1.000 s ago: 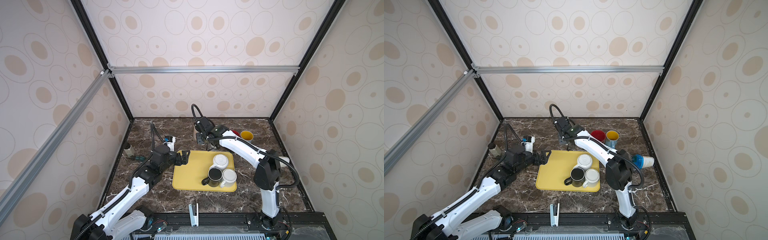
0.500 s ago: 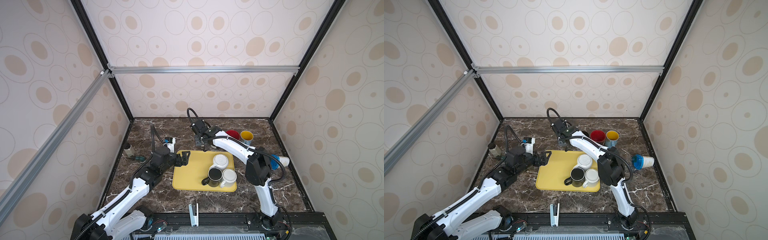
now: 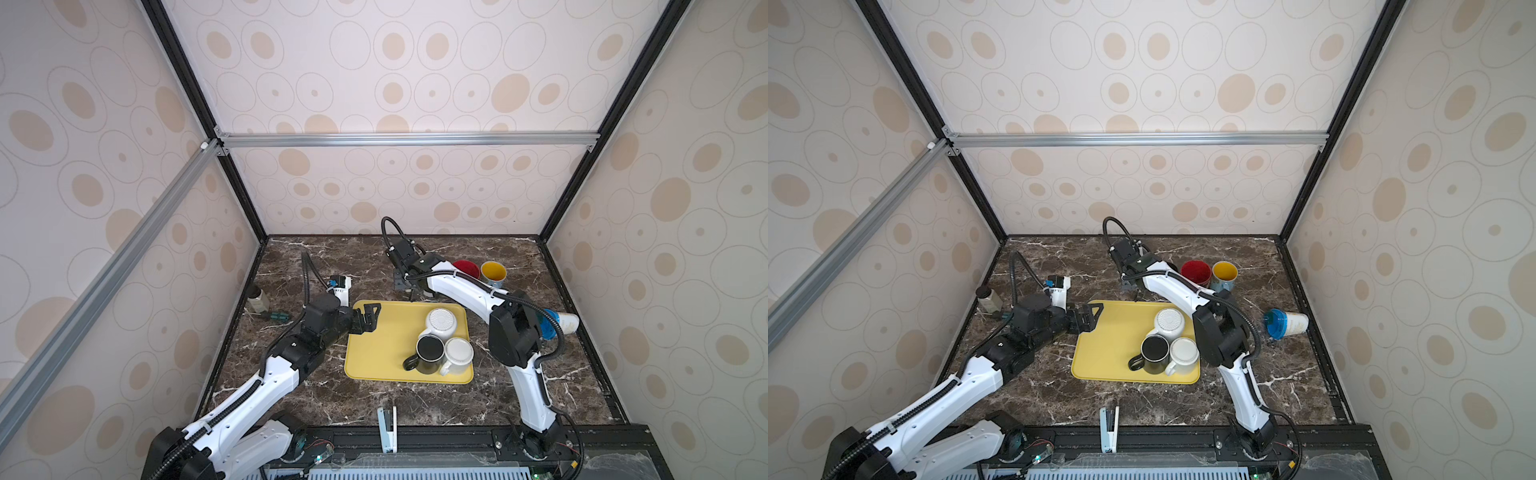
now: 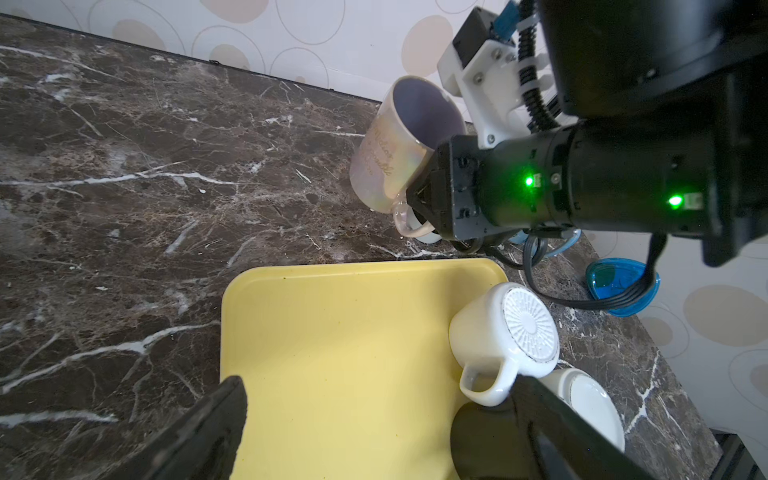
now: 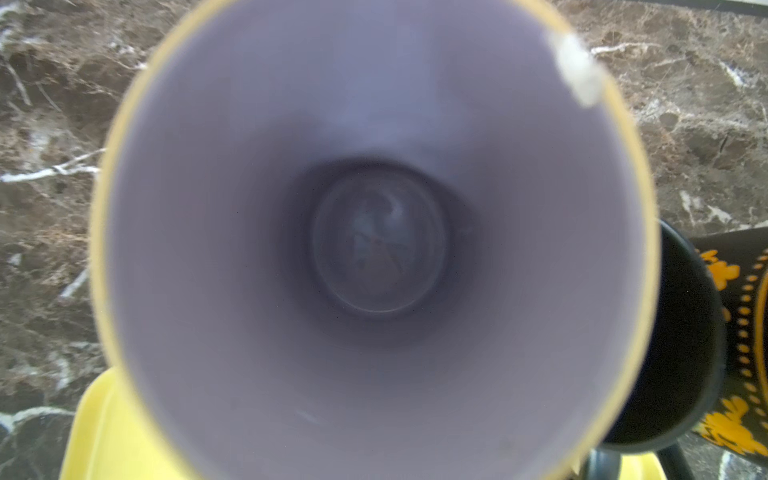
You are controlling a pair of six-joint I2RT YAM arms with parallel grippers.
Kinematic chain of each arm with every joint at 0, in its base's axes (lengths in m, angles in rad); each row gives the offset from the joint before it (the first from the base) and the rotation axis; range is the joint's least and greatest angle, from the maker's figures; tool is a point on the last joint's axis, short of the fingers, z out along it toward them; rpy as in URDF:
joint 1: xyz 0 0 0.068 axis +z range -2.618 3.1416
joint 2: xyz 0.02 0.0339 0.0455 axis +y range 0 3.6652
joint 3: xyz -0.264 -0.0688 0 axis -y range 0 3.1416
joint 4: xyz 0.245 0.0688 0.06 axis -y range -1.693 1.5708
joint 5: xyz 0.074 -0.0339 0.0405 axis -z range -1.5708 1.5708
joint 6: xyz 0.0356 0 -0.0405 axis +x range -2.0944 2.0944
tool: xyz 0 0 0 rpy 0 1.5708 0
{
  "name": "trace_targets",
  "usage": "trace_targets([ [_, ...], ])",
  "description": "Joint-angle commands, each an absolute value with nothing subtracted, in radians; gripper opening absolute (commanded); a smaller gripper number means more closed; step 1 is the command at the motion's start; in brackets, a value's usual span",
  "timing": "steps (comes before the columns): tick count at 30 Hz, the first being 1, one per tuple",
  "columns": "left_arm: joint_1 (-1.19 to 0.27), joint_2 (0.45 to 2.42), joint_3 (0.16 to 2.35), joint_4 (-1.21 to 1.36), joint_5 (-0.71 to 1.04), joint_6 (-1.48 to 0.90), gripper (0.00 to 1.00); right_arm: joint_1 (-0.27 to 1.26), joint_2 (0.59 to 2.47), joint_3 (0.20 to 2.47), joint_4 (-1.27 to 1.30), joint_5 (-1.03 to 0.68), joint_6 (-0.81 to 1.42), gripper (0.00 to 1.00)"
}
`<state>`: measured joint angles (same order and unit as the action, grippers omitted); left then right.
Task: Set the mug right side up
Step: 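Lower the pink mug upright beside the black mug with the right gripper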
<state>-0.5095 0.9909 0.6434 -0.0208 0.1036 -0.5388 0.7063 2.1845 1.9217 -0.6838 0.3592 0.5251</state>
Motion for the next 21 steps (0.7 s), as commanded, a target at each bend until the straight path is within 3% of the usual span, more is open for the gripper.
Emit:
trace_targets([
  [1, -0.508, 0.982, 0.637, 0.012, 0.11, -0.555, 1.0, 0.701, 2.189, 1.921, -0.605, 0.385, 0.553, 0.0],
  [21, -0.508, 0.993, 0.601, 0.034, 0.129, -0.577, 1.0, 0.693, 2.194, 1.839, -0.569, 0.373, 0.588, 0.0],
])
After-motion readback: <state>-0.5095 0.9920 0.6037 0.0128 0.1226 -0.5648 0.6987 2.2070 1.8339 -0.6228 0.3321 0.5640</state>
